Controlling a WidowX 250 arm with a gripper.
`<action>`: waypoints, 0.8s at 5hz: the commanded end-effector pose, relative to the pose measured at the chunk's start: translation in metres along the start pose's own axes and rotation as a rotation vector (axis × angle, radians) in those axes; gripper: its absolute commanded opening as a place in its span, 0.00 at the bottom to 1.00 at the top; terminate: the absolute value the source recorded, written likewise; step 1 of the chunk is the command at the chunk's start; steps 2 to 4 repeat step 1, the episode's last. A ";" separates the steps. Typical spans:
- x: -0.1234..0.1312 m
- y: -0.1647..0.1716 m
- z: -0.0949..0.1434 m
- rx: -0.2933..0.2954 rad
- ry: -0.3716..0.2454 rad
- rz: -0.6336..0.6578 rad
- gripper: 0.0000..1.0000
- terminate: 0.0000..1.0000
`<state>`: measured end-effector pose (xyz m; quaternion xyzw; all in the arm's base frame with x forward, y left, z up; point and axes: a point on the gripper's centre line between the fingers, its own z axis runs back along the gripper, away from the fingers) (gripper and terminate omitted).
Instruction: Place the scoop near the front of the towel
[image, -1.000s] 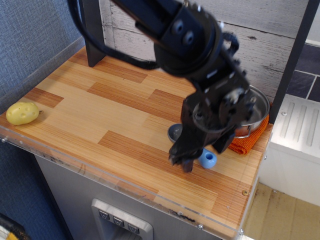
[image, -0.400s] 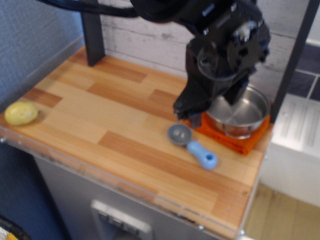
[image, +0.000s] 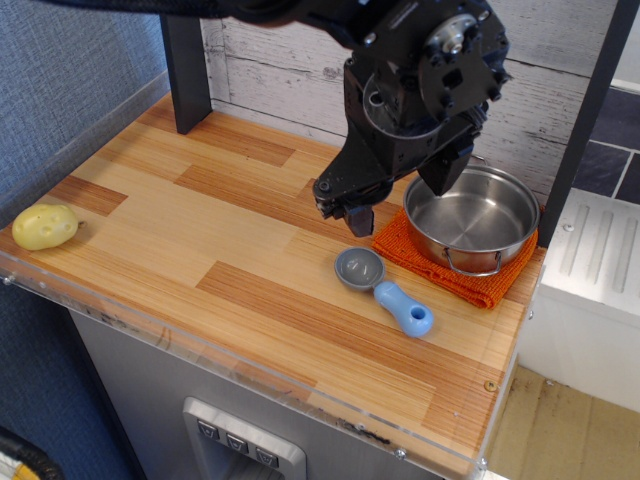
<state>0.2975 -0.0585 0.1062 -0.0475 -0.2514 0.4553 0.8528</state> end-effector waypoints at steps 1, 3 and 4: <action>0.003 0.003 0.016 -0.038 -0.015 0.010 1.00 1.00; 0.003 0.003 0.016 -0.038 -0.015 0.010 1.00 1.00; 0.003 0.003 0.016 -0.038 -0.015 0.010 1.00 1.00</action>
